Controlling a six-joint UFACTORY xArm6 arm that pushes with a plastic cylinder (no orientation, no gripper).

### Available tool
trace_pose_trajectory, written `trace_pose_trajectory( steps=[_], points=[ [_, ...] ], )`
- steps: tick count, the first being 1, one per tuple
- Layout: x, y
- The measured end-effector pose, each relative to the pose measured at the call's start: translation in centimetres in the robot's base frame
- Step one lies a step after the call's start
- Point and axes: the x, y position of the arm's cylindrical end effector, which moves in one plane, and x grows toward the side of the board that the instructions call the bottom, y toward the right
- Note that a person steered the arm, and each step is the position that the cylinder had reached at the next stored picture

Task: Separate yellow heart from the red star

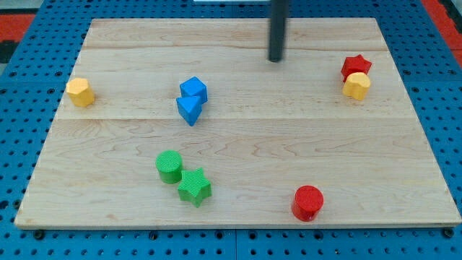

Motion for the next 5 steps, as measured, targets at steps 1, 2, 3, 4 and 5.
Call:
trace_pose_trajectory(
  steps=[1, 2, 3, 4, 5],
  points=[
    [7.9, 1.8],
    [9.6, 9.8],
    [6.8, 14.6],
    [5.0, 12.0],
    [3.5, 6.1]
  ],
)
